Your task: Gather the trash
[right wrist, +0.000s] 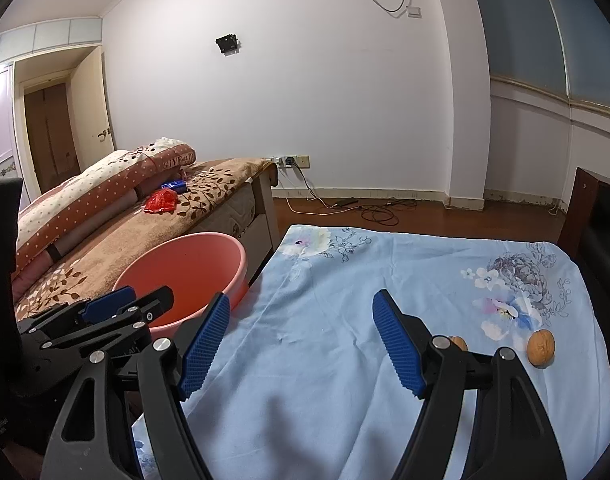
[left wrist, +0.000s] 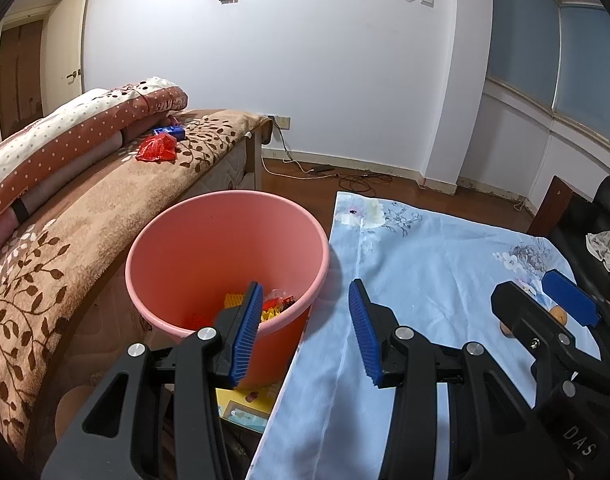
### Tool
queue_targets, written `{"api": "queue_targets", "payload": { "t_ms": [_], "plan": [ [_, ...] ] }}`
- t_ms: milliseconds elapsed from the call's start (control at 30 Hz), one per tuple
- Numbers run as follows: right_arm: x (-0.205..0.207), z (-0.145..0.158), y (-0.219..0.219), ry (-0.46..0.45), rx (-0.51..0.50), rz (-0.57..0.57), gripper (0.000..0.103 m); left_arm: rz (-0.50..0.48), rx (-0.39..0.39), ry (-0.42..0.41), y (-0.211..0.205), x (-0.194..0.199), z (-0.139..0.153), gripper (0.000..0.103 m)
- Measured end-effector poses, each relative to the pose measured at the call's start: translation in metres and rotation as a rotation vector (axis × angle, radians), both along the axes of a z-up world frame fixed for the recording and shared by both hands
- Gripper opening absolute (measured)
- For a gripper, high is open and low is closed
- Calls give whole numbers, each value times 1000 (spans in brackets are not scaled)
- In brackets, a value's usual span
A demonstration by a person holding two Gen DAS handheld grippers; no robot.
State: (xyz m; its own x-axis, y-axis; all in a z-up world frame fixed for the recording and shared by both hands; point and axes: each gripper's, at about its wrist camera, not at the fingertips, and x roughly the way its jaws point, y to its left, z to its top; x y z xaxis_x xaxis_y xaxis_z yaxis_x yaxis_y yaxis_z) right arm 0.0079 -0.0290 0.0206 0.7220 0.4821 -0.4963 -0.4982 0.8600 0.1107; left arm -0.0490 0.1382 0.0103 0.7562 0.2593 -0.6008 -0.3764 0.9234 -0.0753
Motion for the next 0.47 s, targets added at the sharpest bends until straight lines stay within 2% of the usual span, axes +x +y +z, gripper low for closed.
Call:
{"api": "queue_targets", "payload": {
  "t_ms": [467],
  "plan": [
    [0,-1,-1,2,1,-1,73,11,3,17,1,2,-2,45]
  ]
}}
